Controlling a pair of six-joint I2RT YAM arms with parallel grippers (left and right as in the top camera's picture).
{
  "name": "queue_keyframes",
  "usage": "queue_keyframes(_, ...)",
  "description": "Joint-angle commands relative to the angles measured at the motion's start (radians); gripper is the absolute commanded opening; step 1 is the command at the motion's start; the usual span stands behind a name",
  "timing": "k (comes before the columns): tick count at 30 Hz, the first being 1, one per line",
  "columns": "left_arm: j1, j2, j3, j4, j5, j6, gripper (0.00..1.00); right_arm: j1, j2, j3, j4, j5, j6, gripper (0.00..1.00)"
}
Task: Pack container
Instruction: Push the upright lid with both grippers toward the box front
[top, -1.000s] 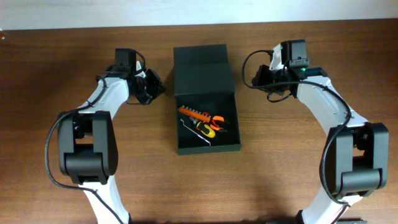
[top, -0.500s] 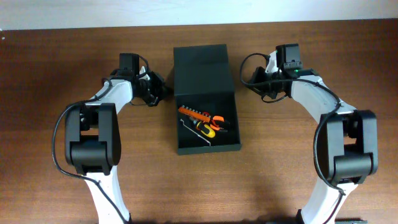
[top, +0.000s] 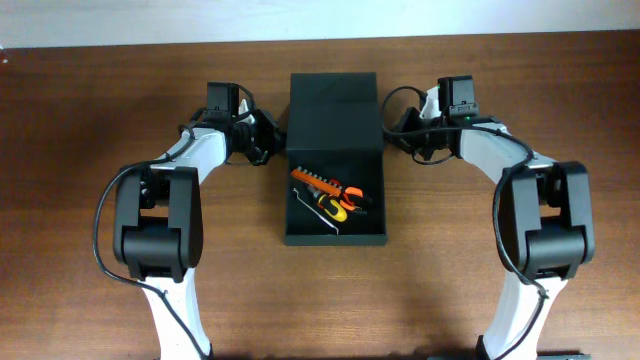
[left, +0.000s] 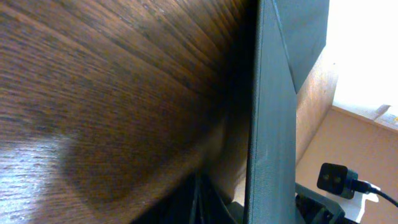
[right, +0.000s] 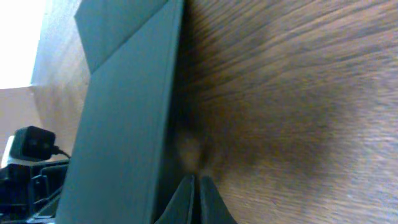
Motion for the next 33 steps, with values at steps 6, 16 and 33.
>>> queue_keyframes(6, -0.003, 0.017, 0.016, 0.022, 0.023, -0.011, 0.02, -0.005, 0.039, 0.019, 0.022, -0.043, 0.017, 0.04)
queue_keyframes(16, -0.003, 0.019, 0.016, 0.031, 0.029, -0.011, 0.02, -0.003, 0.042, 0.019, 0.071, -0.068, 0.046, 0.04)
queue_keyframes(33, 0.007, 0.019, 0.027, 0.182, 0.201, 0.071, 0.02, 0.027, 0.039, 0.019, 0.276, -0.235, -0.058, 0.04)
